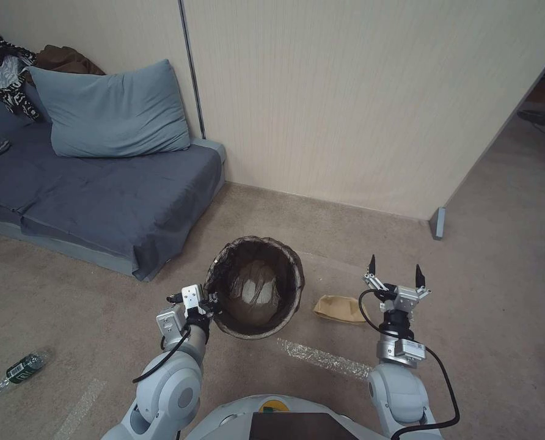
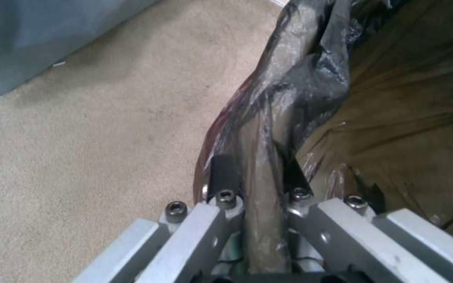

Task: Pick up the trash bin, then pick up the garbage from the floor and place it into the trash bin.

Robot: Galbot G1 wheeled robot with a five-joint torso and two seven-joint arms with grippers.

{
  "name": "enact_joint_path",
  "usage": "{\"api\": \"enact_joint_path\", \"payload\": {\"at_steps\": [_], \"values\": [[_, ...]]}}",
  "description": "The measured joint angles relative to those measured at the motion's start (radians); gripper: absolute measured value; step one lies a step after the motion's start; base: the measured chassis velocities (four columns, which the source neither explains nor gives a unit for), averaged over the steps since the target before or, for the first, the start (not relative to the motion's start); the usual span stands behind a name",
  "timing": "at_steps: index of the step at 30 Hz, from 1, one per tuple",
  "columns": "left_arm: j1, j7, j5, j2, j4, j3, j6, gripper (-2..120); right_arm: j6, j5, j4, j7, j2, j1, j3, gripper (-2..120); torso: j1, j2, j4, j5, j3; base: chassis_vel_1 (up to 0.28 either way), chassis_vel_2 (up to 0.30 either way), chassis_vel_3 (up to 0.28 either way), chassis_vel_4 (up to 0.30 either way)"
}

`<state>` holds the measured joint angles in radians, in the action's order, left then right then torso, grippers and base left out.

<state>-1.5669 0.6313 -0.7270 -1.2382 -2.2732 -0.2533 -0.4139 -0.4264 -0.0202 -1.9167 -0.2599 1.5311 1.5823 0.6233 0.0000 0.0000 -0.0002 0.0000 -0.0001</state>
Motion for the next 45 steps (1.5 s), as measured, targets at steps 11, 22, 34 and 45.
{"api": "enact_joint_path", "payload": {"at_steps": [11, 22, 34, 45], "values": [[-0.001, 0.001, -0.014, 0.025, -0.008, 0.002, 0.002, 0, 0.048, 0.048, -0.005, 0.018, -0.111, 0.019, -0.012, 100, 0.0, 0.0, 0.0001, 0.0001, 0.0, 0.0, 0.0, 0.0, 0.0], [0.0, 0.001, -0.013, 0.029, -0.001, 0.004, 0.008, 0, 0.126, 0.177, 0.085, 0.006, -0.344, -0.022, -0.048, 100, 0.0, 0.0, 0.0001, 0.0005, 0.0, 0.0, 0.0, 0.0, 0.0], [0.001, 0.005, -0.001, 0.018, 0.002, 0.012, -0.001, 0, 0.158, 0.323, 0.216, 0.073, -0.578, -0.076, -0.11, 100, 0.0, 0.0, 0.0001, 0.0002, 0.0, 0.0, 0.0, 0.0, 0.0], [-0.003, 0.003, 0.003, 0.003, -0.006, 0.011, 0.002, 0, 0.171, 0.461, 0.355, 0.182, -0.647, -0.144, -0.189, 100, 0.0, 0.0, 0.0001, 0.0001, 0.0, 0.0, 0.0, 0.0, 0.0]]}}
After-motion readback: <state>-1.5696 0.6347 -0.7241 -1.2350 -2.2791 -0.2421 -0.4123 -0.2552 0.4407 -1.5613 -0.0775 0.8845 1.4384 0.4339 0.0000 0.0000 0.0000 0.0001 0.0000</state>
